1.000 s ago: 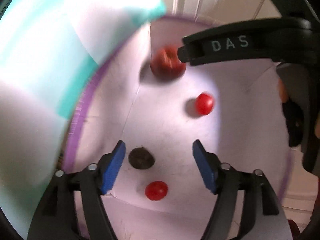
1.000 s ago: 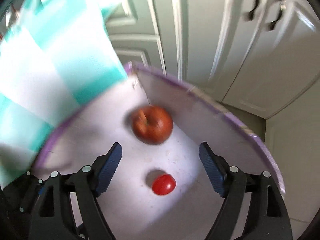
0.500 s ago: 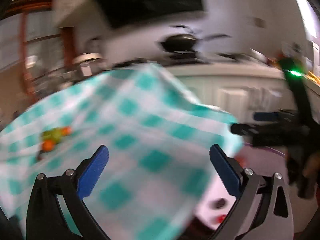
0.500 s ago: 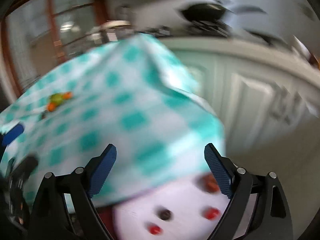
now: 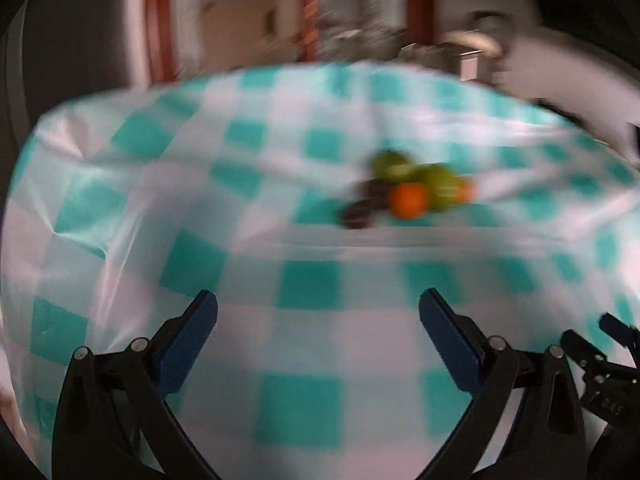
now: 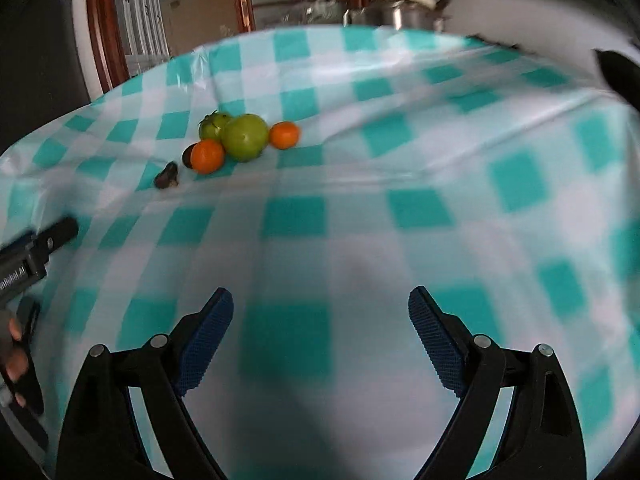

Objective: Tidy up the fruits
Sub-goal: 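Return to the table and grasp the large green citrus with the right tool, then grasp a dark brown fruit with the left tool while the right tool holds the green citrus, then carry the green citrus and dark fruit to the white bin and release both, then return both open tools to the table and grasp an orange with the right tool, then grasp the large orange with the left tool while the right tool holds its orange, then carry both oranges to the white bin and open both tools to drop them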

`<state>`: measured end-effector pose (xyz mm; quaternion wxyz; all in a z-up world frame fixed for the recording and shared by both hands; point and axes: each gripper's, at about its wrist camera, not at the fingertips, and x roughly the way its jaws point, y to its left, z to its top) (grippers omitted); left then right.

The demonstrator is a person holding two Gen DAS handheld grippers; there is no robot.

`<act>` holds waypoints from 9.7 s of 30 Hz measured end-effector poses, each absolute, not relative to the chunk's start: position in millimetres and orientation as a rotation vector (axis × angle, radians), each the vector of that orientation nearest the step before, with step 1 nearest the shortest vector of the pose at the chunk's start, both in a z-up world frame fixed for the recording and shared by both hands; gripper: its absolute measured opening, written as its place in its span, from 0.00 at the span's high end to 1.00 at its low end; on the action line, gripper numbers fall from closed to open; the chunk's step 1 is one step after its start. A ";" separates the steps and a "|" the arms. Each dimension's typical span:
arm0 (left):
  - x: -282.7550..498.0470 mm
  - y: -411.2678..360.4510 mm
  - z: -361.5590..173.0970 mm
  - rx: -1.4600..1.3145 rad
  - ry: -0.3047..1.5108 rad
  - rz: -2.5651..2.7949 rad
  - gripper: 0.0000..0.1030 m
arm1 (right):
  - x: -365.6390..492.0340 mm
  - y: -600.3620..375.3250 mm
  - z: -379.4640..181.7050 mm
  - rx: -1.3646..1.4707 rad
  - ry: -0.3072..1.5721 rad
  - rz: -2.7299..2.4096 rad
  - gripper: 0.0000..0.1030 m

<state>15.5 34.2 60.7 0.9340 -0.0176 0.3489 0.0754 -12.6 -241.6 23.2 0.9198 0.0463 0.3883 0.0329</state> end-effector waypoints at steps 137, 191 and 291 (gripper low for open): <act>-126.4 -99.4 87.5 0.164 0.717 -0.324 0.61 | -178.7 -245.9 103.1 -0.101 0.605 -0.071 0.41; -253.5 -284.8 40.8 0.426 0.429 -1.134 0.02 | -324.1 -486.7 74.3 0.229 0.788 -0.345 0.14; 5.6 -37.1 42.6 -0.189 0.694 -0.234 0.56 | -6.1 -274.4 39.7 0.419 0.779 0.226 0.60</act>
